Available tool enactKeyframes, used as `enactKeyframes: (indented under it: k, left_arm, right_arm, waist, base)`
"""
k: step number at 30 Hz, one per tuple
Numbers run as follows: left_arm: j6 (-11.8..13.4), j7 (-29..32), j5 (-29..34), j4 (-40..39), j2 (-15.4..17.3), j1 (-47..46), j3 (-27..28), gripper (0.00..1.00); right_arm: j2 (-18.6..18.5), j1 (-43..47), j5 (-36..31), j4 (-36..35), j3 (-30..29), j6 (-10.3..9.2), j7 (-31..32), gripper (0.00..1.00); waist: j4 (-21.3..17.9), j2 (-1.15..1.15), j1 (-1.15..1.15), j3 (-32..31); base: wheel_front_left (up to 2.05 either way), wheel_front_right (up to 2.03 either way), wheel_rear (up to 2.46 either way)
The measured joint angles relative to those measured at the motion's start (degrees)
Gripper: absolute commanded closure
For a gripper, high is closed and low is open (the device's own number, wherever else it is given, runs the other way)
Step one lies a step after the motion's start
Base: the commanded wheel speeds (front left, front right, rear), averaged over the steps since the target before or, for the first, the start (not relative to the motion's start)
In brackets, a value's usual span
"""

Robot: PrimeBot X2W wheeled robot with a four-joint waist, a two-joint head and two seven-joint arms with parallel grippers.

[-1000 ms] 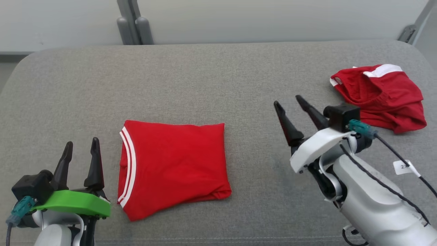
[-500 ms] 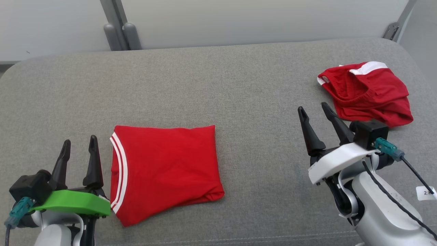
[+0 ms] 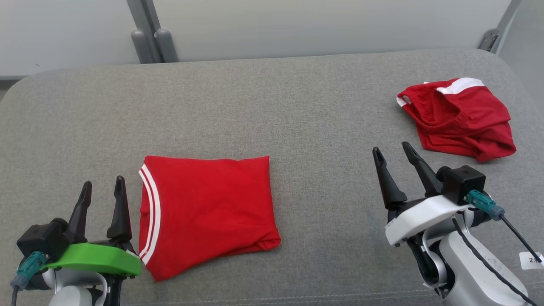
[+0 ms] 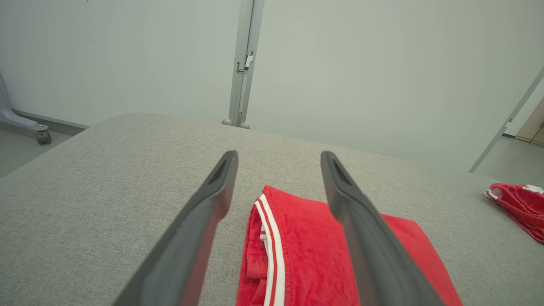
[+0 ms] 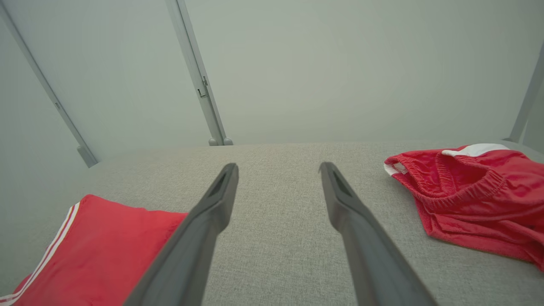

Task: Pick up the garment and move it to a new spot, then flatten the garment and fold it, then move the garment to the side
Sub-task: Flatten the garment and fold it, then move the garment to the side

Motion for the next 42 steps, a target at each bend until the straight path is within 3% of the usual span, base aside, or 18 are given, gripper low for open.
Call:
enactKeyframes:
  k: [6, 13, 27, 42]
  left_arm:
    - [0.0, 0.0, 1.1, 0.0, -0.3, 0.3, 0.0, 0.0]
    - [0.0, 0.0, 1.2, 0.0, -0.7, 0.3, -0.6, 0.0]
    - [-0.1, 0.0, 1.5, 0.7, -1.2, 0.1, -1.3, 0.0]
    - [-0.2, 0.0, 1.5, 1.6, -1.6, -0.6, -2.1, 0.0]
  right_arm:
    - [0.9, 1.6, 0.1, 0.1, 0.5, 0.21, 0.0, 0.0]
    - [2.7, 2.1, 3.3, 2.5, 3.2, 3.24, 0.5, 0.0]
    - [8.7, -3.1, 14.4, 13.1, 3.6, 9.95, 11.0, 0.0]
    - [10.1, -9.5, 21.8, 24.9, 3.1, 12.13, 19.8, 0.0]
  waist:
    - [0.5, 0.0, 0.0, 0.0]
    - [1.3, 0.0, 0.0, 0.2]
    - [6.1, 0.0, 0.0, 0.5]
    - [12.6, 0.0, 0.0, 1.4]
  base:
    - [0.0, 0.0, 0.0]
    - [0.0, 0.0, 0.0]
    - [0.0, 0.0, 0.0]
    - [0.0, 0.0, 0.0]
